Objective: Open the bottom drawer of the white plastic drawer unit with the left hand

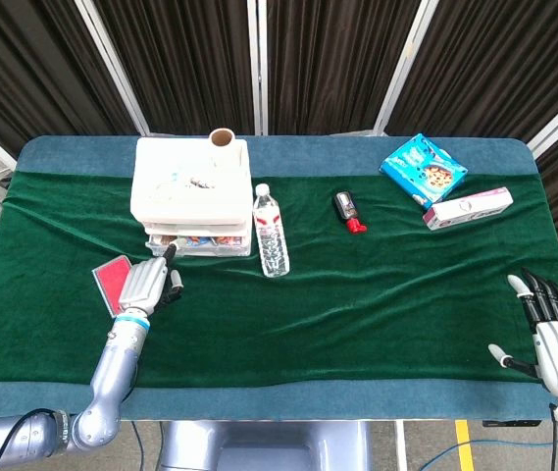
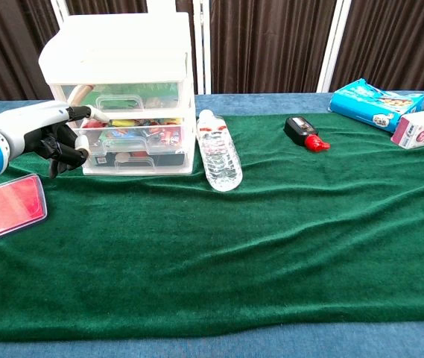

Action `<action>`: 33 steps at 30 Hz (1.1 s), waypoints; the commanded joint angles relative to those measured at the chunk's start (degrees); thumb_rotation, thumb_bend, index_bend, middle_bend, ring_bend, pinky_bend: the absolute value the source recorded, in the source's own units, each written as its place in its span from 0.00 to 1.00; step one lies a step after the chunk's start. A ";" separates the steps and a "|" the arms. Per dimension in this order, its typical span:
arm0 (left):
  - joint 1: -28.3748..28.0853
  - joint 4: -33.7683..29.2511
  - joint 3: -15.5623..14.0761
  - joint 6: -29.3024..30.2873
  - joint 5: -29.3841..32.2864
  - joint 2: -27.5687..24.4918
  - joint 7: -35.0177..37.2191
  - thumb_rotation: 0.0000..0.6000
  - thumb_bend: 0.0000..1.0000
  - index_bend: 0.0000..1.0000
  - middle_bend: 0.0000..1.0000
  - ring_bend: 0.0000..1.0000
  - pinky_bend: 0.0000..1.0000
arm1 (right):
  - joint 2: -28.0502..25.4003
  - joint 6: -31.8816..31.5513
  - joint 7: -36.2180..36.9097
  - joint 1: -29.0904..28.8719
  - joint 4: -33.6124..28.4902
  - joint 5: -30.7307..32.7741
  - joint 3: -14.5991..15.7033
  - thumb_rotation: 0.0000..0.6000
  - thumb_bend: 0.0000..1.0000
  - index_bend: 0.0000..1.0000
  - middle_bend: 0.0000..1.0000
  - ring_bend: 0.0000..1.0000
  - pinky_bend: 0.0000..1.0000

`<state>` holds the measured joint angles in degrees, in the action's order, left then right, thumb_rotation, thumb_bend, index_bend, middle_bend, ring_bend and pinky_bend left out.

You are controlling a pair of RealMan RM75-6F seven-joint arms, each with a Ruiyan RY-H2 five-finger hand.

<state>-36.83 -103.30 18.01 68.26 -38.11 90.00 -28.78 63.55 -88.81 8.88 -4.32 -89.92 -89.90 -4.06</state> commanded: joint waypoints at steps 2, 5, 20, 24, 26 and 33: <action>-0.74 0.32 0.10 -0.04 0.73 0.31 -0.20 1.00 0.88 0.10 0.78 0.70 0.65 | -0.02 0.00 0.07 0.00 0.00 0.05 -0.03 1.00 0.03 0.01 0.00 0.00 0.00; -1.38 0.58 0.24 -0.02 1.55 0.63 -0.54 1.00 0.88 0.10 0.78 0.70 0.65 | -0.04 -0.05 0.13 0.01 0.00 0.05 -0.05 1.00 0.03 0.01 0.00 0.00 0.00; -3.76 0.30 0.65 -0.14 5.99 1.46 -1.03 1.00 0.89 0.22 0.79 0.71 0.66 | -0.13 -0.18 0.49 0.04 0.06 -0.05 -0.05 1.00 0.03 0.01 0.00 0.00 0.00; -3.59 -1.03 0.19 0.24 4.69 0.84 -0.22 1.00 0.89 0.25 0.79 0.71 0.66 | -0.11 -0.18 0.38 0.04 0.02 -0.06 -0.04 1.00 0.03 0.01 0.00 0.00 0.00; -3.53 -1.65 -0.01 0.39 4.26 0.55 0.08 1.00 0.89 0.25 0.79 0.71 0.66 | -0.11 -0.14 0.31 0.02 -0.01 -0.08 -0.02 1.00 0.03 0.01 0.00 0.00 0.00; -3.36 -3.20 -1.06 0.03 4.27 -0.54 0.80 1.00 0.89 0.27 0.79 0.71 0.66 | -0.23 -0.38 0.38 0.12 -0.13 -0.10 -0.06 1.00 0.03 0.01 0.00 0.00 0.00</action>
<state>-40.19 -106.45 17.01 68.36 -33.90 89.52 -28.02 63.32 -89.20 9.27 -4.20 -90.05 -90.00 -4.12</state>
